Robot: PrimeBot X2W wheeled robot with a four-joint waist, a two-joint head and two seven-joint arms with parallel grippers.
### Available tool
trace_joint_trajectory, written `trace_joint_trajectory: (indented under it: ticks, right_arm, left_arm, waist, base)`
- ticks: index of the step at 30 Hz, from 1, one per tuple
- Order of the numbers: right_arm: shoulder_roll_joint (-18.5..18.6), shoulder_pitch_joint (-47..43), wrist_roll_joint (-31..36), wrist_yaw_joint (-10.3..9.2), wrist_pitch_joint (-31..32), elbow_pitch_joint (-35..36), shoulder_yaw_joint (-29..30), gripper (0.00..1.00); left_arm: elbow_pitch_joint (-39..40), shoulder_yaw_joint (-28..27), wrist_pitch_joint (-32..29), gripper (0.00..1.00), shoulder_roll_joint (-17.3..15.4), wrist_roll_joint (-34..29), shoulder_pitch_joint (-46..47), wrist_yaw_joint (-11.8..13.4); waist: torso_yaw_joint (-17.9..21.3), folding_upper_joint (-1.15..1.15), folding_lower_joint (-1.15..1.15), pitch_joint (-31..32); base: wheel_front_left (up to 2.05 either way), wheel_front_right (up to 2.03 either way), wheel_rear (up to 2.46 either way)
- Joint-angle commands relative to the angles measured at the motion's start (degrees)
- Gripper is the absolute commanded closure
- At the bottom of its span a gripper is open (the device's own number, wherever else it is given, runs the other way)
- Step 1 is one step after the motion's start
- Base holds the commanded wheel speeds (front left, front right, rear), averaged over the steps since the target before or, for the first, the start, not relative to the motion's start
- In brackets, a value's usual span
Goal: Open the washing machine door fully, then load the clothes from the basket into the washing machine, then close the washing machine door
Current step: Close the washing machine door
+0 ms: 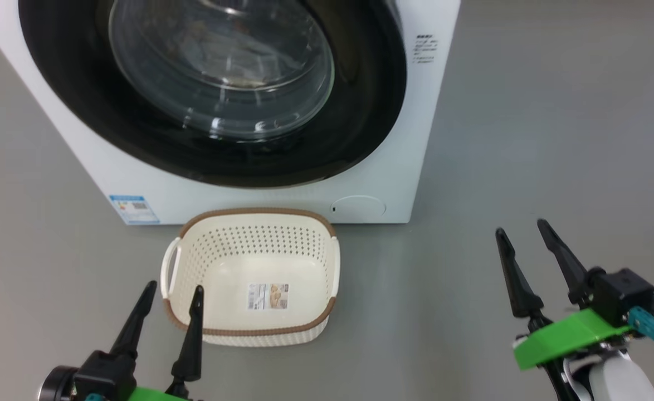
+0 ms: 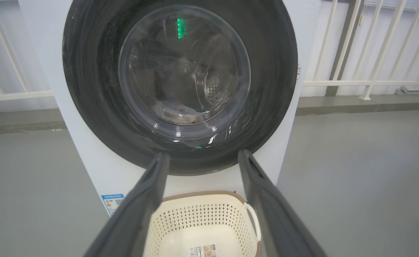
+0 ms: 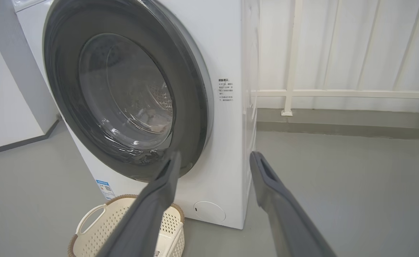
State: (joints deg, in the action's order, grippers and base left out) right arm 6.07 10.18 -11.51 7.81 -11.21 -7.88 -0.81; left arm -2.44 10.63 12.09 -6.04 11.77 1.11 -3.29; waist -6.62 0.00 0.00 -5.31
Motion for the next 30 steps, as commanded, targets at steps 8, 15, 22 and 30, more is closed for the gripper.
trace_joint_trajectory:
  ticks: [8,15,22,30]
  right_arm:
    - [-1.90,-8.39,1.68,-0.32,3.46,10.18,2.19,0.00]
    - [-2.80,-12.14,2.20,-0.32,5.40,14.64,3.46,0.00]
    - [-3.12,-14.08,2.34,-0.32,6.79,17.14,3.92,0.00]
    - [-3.18,-14.57,1.38,-0.32,7.17,17.72,3.93,0.00]
  left_arm:
    - [2.59,-2.47,-1.39,0.00,-1.89,0.86,-1.50,1.23]
    - [3.53,-2.19,-2.22,0.00,-2.27,1.09,-2.86,1.66]
    - [4.30,-2.01,-2.59,0.00,-2.50,1.30,-3.52,2.13]
    - [4.66,-1.82,-2.60,0.00,-2.79,1.48,-3.68,2.53]
  waist:
    - [2.97,0.00,0.00,3.66]
    - [2.60,0.00,0.00,4.42]
    - [1.95,0.00,0.00,4.80]
    - [1.80,0.00,0.00,4.98]
  base:
    - [0.00,0.00,0.00]
    - [0.00,0.00,0.00]
    - [0.00,0.00,0.00]
    - [0.00,0.00,0.00]
